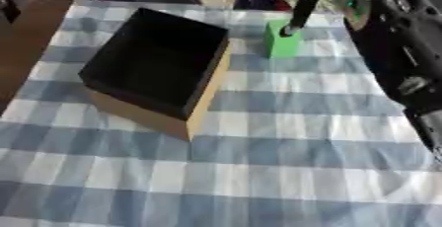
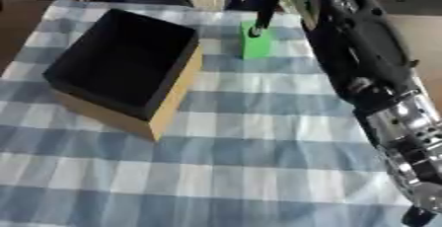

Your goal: Pick up objects on the table and place them in the box.

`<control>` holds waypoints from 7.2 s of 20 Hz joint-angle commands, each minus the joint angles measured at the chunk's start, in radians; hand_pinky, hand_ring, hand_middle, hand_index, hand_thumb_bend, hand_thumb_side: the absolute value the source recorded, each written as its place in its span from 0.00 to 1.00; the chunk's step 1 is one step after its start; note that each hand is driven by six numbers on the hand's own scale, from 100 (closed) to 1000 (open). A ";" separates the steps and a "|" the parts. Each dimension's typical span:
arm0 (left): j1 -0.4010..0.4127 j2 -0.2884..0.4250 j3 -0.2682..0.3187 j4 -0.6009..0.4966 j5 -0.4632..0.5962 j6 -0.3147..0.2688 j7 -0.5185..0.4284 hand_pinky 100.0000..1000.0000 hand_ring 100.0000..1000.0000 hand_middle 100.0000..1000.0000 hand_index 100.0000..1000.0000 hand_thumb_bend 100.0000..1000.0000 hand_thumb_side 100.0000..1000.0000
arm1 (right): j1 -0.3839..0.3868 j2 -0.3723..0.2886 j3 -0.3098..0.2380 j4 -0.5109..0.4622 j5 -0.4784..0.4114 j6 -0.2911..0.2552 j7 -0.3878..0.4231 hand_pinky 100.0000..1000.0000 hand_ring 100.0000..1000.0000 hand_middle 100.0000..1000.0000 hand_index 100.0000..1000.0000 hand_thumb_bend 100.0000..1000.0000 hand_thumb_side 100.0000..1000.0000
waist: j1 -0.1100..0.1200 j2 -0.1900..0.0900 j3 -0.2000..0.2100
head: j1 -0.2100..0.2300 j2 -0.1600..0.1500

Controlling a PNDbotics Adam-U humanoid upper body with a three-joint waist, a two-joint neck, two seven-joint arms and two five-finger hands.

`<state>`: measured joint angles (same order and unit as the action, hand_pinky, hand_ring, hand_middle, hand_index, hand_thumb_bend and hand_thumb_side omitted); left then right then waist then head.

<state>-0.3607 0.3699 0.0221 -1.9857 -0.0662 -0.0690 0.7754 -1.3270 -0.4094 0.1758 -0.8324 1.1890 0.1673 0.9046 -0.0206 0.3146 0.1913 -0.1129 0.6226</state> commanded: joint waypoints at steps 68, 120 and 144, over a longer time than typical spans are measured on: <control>-0.035 0.027 0.003 -0.014 0.006 -0.003 0.006 0.57 0.68 0.53 0.68 0.12 0.34 | -0.004 -0.068 0.023 -0.134 0.040 0.060 -0.184 0.85 0.76 0.32 0.34 0.12 0.00 | -0.009 0.082 0.039 | -0.024 -0.059; -0.035 0.012 -0.002 -0.014 0.005 -0.010 -0.001 0.58 0.68 0.53 0.68 0.15 0.33 | 0.025 0.067 0.344 -0.594 -0.368 0.281 -0.138 0.83 0.78 0.50 0.57 0.00 0.00 | -0.015 -0.015 0.030 | -0.085 -0.003; -0.035 0.005 -0.003 -0.014 0.010 -0.006 -0.002 0.57 0.68 0.53 0.68 0.15 0.33 | 0.027 0.078 0.348 -0.541 -0.214 0.124 0.002 0.99 0.98 0.89 1.00 0.43 0.19 | -0.012 -0.010 0.038 | -0.090 0.000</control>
<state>-0.3861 0.3604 0.0168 -1.9857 -0.0572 -0.0763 0.7732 -1.2795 -0.3291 0.5362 -1.3723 0.9600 0.2879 0.8966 -0.0392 0.3211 0.2276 -0.2029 0.6220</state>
